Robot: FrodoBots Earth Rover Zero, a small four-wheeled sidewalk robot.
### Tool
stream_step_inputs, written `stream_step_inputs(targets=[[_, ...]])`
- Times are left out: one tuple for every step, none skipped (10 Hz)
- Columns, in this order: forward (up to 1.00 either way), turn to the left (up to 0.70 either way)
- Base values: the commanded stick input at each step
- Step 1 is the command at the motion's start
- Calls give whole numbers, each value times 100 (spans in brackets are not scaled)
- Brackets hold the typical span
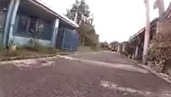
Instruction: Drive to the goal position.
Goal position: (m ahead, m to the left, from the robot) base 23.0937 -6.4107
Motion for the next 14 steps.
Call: stream_step_inputs(targets=[[100,-14],[100,-39],[100,-32],[100,-3],[100,-12],[100,-36],[100,0],[100,0],[100,0],[85,0],[85,0],[85,0],[70,-4],[70,-16]])
